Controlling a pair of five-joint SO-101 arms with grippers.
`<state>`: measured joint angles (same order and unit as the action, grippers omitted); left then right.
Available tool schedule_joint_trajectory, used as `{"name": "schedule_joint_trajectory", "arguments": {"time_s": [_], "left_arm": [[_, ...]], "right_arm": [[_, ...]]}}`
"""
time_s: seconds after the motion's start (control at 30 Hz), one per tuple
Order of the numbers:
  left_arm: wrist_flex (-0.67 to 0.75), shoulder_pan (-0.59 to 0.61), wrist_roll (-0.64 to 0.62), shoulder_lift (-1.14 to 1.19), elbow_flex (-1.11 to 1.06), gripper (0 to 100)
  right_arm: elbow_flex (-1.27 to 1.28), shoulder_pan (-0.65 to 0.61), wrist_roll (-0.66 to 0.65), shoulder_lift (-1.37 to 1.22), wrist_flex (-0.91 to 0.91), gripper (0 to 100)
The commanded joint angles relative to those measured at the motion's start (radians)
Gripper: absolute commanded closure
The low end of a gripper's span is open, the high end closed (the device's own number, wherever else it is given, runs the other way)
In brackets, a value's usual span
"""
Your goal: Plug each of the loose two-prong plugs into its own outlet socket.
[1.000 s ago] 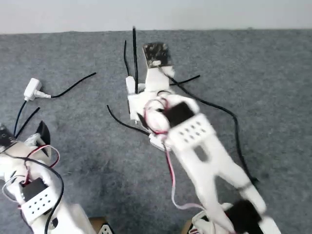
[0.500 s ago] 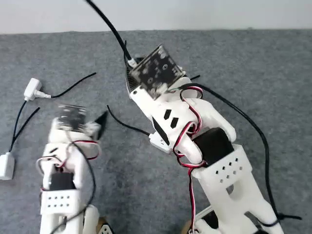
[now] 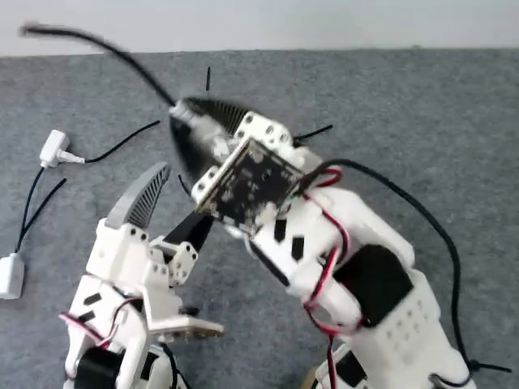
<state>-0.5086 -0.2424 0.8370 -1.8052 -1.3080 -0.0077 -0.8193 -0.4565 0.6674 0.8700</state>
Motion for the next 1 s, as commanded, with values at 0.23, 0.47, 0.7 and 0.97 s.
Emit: {"name": "schedule_joint_trajectory", "arguments": {"time_s": [0.23,0.47,0.7,0.97], "left_arm": [[0.293,-0.106,0.146,-0.015,0.045,68],[0.341,-0.258,0.328,-0.017,0.001,68],[0.525,-0.336,0.488,-0.017,-0.047,68],[0.531,-0.354,0.491,-0.017,-0.127,68]], "right_arm": [[-0.198,-0.125,0.146,0.016,0.096,99.1],[-0.204,-0.185,0.146,0.018,0.090,99.1],[-0.253,-0.162,0.143,0.016,0.035,99.1],[-0.256,-0.160,0.144,-0.038,0.021,99.1]]}}
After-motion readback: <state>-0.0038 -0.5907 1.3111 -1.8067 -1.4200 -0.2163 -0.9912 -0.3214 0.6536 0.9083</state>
